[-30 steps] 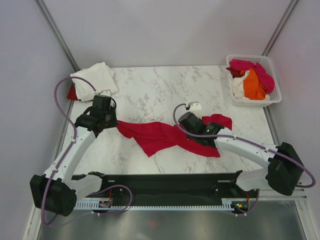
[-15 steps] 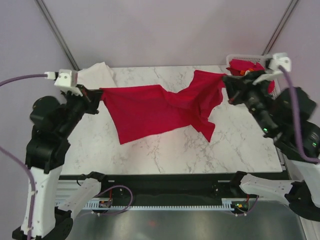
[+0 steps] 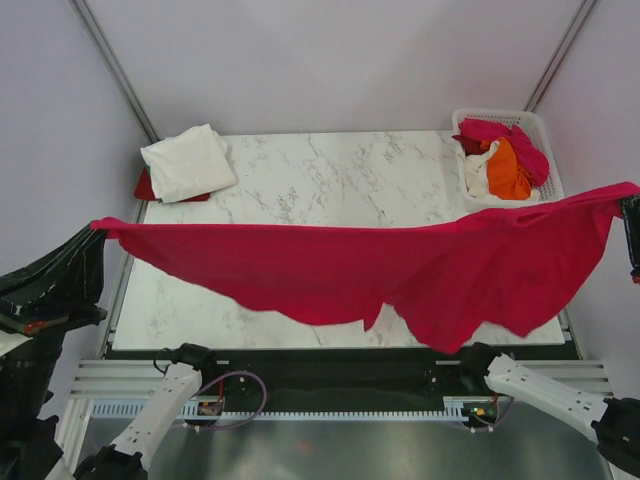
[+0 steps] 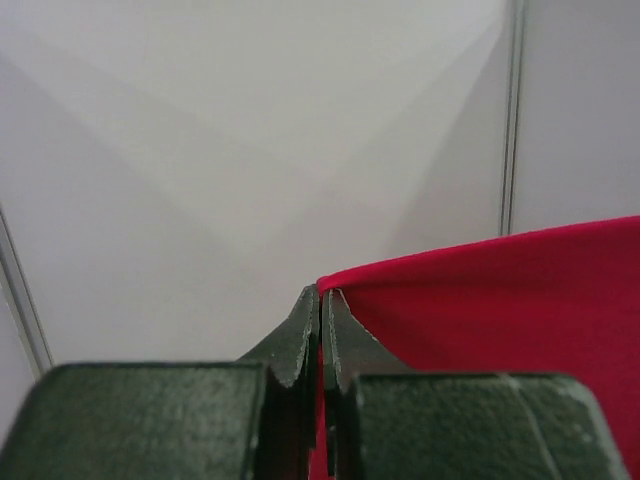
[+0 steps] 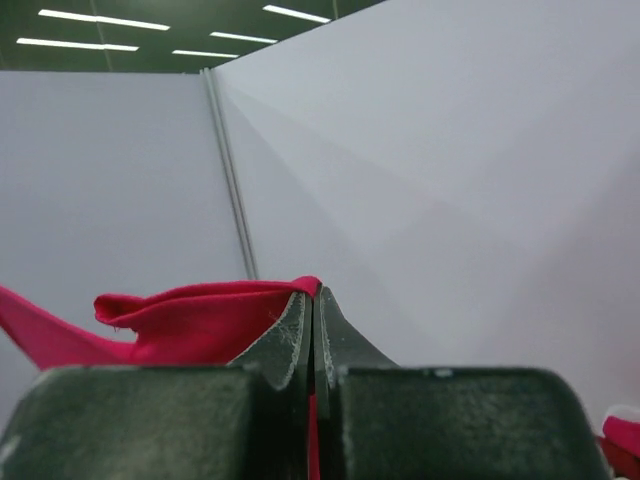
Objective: Fold and stack the t-shirts
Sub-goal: Flatten the tshirt out
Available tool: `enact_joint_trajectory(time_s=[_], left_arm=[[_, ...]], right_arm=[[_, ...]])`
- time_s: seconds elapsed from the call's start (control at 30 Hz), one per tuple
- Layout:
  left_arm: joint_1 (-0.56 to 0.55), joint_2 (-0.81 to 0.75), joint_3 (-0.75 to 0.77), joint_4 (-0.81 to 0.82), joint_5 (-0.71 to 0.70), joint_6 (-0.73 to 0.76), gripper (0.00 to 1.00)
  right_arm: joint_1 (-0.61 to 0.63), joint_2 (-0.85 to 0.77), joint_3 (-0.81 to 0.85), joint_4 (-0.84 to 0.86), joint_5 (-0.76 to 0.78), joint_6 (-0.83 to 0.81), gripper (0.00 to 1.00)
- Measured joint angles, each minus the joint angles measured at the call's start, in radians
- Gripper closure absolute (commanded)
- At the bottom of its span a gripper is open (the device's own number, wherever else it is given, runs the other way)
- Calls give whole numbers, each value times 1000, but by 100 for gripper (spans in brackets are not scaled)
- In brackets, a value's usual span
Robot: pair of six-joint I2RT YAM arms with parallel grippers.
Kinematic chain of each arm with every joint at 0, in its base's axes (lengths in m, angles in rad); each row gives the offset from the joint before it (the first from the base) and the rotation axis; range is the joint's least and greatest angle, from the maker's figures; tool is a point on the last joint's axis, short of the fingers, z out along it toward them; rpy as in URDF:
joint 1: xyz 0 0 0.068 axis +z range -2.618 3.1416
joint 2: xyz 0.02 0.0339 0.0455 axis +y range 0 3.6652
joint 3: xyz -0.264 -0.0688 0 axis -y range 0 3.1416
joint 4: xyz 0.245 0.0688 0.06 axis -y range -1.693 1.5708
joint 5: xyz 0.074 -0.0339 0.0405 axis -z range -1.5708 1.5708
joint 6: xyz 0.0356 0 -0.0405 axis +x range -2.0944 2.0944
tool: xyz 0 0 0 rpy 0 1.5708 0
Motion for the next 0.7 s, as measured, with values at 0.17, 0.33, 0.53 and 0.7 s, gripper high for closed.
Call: enact_joint_trajectory(time_s=[0.17,0.33,0.53,0.7], left_arm=[[-1,19,-27,-4,0,40,98],[-39,122,-106,5,-76,69,98],[-47,396,-238,35,-204,90,98],[19,793,-235,45,-269,102,34]], right_arm=[[4,206,230,-59,171,-74,100],[21,463,281,-56,405,-166,100],[-220,813,212,-29,352,-178,100],[-448,1281,340,-60,135,-113,3]])
